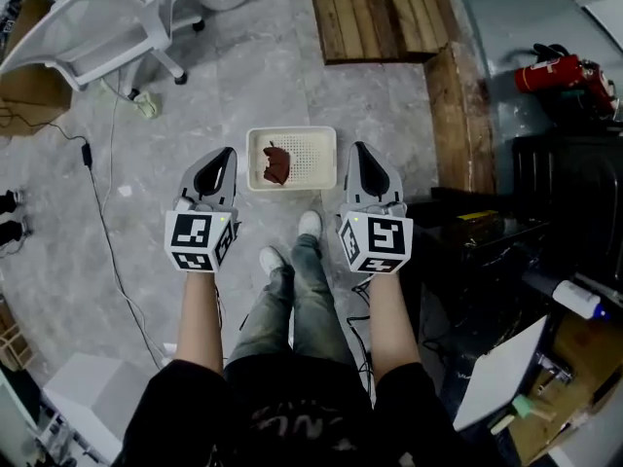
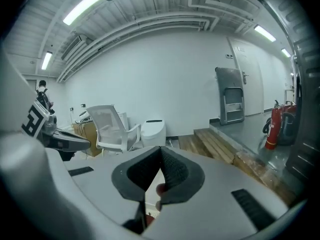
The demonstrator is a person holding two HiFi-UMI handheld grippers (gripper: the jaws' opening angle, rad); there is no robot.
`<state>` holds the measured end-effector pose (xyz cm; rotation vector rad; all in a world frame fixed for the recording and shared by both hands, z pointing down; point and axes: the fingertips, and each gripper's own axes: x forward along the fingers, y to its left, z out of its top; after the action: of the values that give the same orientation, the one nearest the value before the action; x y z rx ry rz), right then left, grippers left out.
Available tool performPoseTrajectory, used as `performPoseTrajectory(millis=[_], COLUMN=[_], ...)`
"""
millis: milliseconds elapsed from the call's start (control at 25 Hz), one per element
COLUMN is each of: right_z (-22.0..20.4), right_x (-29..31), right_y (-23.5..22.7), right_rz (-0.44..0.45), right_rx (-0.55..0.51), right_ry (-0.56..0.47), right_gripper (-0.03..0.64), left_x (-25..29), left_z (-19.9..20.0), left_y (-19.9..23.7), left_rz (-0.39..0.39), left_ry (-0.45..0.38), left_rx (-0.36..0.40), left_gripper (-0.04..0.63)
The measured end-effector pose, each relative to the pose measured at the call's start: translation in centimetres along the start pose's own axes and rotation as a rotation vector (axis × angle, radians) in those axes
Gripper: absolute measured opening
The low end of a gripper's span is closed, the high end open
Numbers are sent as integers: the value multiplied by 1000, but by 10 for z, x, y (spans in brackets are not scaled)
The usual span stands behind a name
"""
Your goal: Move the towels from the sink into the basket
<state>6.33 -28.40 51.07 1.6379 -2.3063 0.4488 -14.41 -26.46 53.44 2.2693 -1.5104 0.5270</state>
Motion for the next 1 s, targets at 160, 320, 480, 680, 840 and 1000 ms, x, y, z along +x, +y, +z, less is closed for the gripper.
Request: performPoseTrajectory(millis=[160, 320, 480, 680, 840, 1000], right_z=[52, 102, 137, 179, 212, 230], right_x=[-24, -51, -80, -118, -140, -162], right_y=[-4, -3, 9, 16, 22, 25], right_rz=[-20, -33, -30, -34, -34, -42], right_rx=[-9, -14, -26, -27, -55, -74], right_ry=[-48, -87, -99, -148, -199, -229], right_gripper=[15, 15, 15, 14, 15, 15], left_x=[-30, -60, -96, -135, -160, -181], left_z=[53, 106, 144, 192, 230, 245], left_y=[-2, -2, -6, -16, -19, -24], left_rz=[18, 43, 65, 79, 88, 91], left_ry=[-61, -109, -150, -226, -285, -314], left_rx=[28, 50, 22, 39, 54, 43], left_gripper=[17, 17, 17, 17, 16, 16])
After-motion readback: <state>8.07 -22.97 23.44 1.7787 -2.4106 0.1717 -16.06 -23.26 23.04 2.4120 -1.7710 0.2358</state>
